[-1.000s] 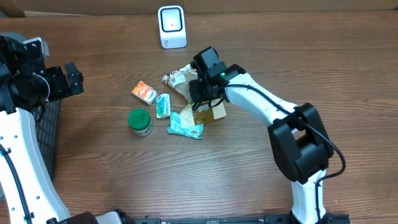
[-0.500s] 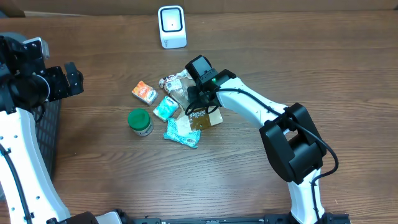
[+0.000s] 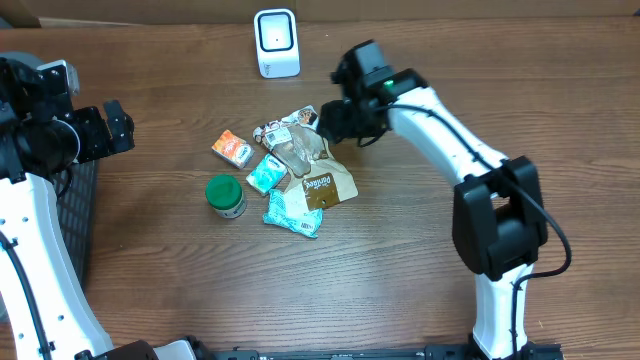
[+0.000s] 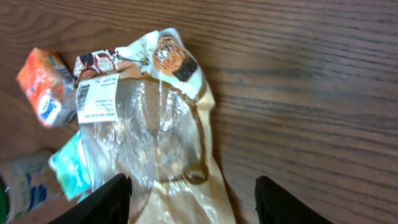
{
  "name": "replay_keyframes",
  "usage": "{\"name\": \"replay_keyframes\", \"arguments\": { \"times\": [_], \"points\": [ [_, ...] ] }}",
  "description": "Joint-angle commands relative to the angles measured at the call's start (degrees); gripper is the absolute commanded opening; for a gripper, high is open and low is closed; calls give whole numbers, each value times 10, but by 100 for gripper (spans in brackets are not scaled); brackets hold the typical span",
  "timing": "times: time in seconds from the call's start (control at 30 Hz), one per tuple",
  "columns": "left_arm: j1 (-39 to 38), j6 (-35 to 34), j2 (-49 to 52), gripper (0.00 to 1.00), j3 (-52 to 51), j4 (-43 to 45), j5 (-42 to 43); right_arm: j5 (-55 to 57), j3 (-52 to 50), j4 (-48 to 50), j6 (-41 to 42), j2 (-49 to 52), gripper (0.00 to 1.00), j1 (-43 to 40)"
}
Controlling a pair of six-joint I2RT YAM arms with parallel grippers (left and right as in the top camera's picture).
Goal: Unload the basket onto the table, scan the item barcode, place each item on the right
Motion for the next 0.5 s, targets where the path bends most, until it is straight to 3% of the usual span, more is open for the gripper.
{"name": "replay_keyframes", "arguments": {
  "times": [0.0,0.33,0.47],
  "points": [
    [-2,8,3,100,0,2,6,-86,-7,2,-45,11,62,0],
    [-2,8,3,99,0,1,6,-59,-15,0,-75,16,61,73],
    [-2,8,3,99,0,2,6,-49,-15,10,-37,17,50,102]
  ]
}}
